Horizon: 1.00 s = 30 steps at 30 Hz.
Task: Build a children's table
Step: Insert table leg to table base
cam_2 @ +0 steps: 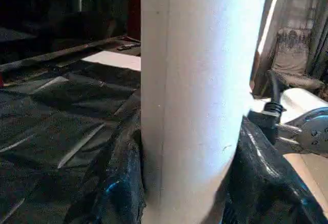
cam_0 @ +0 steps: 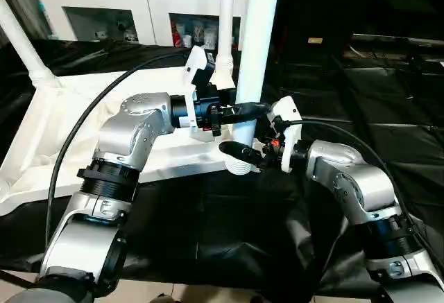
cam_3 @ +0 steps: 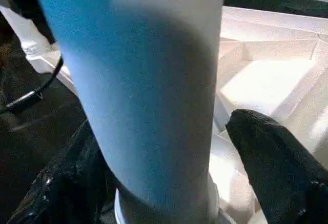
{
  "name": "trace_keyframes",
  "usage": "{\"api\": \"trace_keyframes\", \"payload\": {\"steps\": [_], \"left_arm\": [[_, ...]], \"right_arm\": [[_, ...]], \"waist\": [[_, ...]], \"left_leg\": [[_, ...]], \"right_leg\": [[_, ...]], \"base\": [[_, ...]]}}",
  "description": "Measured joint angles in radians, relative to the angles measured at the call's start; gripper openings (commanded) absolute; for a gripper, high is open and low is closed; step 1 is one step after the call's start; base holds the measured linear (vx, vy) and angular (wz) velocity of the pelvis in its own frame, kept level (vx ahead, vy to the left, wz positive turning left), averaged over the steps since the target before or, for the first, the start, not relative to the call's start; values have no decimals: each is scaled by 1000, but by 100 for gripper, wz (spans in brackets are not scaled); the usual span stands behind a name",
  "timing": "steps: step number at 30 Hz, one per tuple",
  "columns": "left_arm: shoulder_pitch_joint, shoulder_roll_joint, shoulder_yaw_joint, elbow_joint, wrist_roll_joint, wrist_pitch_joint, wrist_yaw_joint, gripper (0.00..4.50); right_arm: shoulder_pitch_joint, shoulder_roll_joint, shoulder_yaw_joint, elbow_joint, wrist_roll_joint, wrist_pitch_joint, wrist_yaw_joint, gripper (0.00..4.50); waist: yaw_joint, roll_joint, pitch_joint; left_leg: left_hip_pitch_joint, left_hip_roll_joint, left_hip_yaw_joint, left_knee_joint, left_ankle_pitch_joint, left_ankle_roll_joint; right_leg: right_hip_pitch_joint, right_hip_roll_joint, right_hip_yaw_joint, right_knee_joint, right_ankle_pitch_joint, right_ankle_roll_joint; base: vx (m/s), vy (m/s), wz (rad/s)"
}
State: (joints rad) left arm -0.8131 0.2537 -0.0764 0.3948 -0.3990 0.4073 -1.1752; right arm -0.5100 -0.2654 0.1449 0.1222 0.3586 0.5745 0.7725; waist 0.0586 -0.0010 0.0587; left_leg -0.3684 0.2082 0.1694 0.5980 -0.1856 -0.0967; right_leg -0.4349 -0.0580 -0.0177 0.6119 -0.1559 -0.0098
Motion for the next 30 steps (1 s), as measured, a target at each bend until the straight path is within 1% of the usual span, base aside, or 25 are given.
{"api": "trace_keyframes", "payload": {"steps": [6,19,30], "left_arm": [[0,0,0,-6,-1,-4,-3,188],[0,1,-1,-6,-2,-7,-15,188],[-2,-4,2,4,-2,-33,-14,188]], "right_arm": [[-9,8,-20,0,36,32,2,362],[-13,4,-20,-1,40,47,18,362],[-28,1,-24,-3,43,59,22,362]], "waist": [[0,0,0],[0,0,0],[1,0,0]], "left_leg": [[0,0,0,1,0,0],[0,0,0,2,0,0],[0,0,0,2,0,0]], "right_leg": [[0,0,0,1,0,0],[0,0,0,2,0,0],[0,0,0,2,0,0]], "base": [[0,0,0],[0,0,0],[0,0,0]]}}
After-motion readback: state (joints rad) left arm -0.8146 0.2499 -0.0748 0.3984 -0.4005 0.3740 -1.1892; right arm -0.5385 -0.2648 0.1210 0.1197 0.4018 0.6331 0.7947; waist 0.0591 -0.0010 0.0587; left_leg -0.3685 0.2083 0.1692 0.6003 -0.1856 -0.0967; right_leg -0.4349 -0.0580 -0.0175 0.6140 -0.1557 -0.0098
